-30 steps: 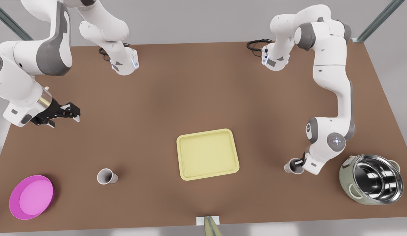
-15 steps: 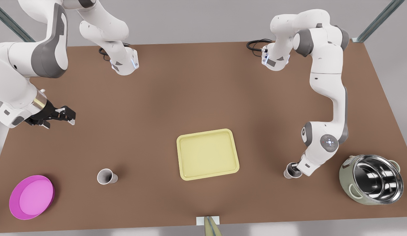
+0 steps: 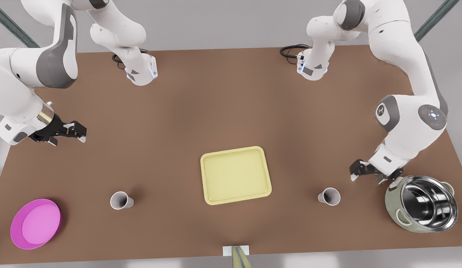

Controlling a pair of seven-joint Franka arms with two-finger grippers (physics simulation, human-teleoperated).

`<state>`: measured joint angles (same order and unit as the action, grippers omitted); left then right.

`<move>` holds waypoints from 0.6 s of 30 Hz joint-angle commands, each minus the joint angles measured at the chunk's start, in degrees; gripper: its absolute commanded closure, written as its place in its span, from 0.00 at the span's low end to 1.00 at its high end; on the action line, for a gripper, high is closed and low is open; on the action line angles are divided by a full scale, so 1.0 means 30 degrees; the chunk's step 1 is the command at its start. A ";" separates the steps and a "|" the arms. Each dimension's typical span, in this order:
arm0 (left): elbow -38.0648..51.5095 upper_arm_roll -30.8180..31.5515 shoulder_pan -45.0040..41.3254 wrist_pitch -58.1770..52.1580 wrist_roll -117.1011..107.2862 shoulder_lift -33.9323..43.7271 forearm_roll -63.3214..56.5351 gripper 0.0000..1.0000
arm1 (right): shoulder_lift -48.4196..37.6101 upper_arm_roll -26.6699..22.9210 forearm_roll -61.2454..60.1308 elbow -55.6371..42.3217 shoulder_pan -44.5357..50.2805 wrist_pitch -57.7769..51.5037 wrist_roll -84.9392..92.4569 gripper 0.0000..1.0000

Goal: Use the left arm to pick up the white IKEA cup from the tray and place it on the middle-left position; use the right arm to pick up the white IKEA cup from the tray and place it on the middle-right position

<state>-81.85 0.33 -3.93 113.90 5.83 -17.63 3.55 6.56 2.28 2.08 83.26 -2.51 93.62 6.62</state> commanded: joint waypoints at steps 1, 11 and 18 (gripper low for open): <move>-0.4174 0.0330 -0.0242 -0.5425 -0.4463 0.3644 -0.0479 0.00 | -0.0020 0.0001 -0.0019 -0.0010 -0.0012 -0.0007 -0.0506 0.00; -0.3333 0.0213 -0.0183 -0.5066 -0.2032 0.3502 -0.0508 0.00 | 0.0010 -0.0058 -0.0049 -0.0010 -0.0012 0.0052 -0.0448 0.00; -0.3303 0.0184 -0.0212 -0.5536 -0.2207 0.3649 -0.0509 0.00 | 0.0097 -0.0029 -0.0019 -0.0010 -0.0158 0.0052 -0.0506 0.00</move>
<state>-91.81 0.88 -4.56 99.25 1.39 -6.73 2.12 6.81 2.19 2.04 83.26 -3.00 93.78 5.70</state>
